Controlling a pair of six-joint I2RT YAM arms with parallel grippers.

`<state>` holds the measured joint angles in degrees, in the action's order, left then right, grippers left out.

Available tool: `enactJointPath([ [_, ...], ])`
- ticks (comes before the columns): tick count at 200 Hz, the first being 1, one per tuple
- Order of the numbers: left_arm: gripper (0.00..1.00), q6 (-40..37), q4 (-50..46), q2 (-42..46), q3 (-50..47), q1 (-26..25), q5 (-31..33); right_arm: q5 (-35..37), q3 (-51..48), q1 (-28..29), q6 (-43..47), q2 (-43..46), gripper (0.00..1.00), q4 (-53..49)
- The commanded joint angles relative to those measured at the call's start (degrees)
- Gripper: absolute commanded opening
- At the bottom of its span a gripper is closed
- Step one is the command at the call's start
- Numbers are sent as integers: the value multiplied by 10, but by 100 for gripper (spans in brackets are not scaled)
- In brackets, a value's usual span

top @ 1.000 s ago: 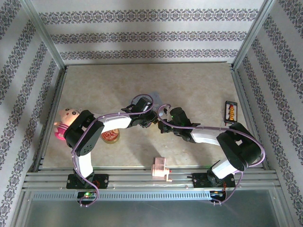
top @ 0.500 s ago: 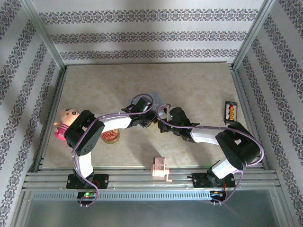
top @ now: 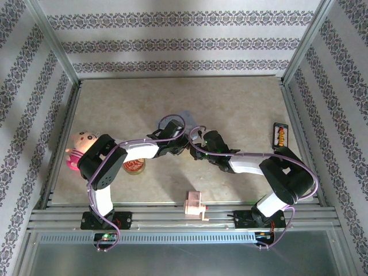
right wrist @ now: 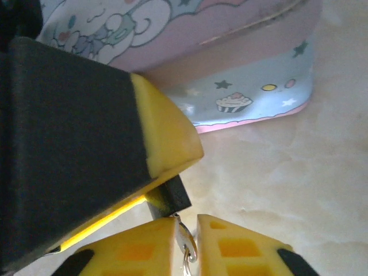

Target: Unlock the padlock with the key

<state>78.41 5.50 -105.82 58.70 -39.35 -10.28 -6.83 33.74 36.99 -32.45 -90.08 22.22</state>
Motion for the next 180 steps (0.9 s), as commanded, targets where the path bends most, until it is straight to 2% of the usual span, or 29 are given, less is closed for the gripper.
enactJointPath([
  [1,0,18,10,5,-15,-27,-67,23,-13,10,-16,26,25,74],
  [35,0,15,11,13,-23,-25,-51,30,-47,19,-22,70,40,58],
  [64,0,10,16,25,-34,-23,-40,44,-89,19,-38,127,46,54],
  [83,0,13,23,27,-39,-23,-45,49,-115,19,-51,163,46,54],
  [119,0,13,26,34,-44,-23,-50,27,-137,18,-66,193,35,53],
  [180,0,19,33,44,-51,-23,-59,-7,-129,18,-77,125,30,82],
])
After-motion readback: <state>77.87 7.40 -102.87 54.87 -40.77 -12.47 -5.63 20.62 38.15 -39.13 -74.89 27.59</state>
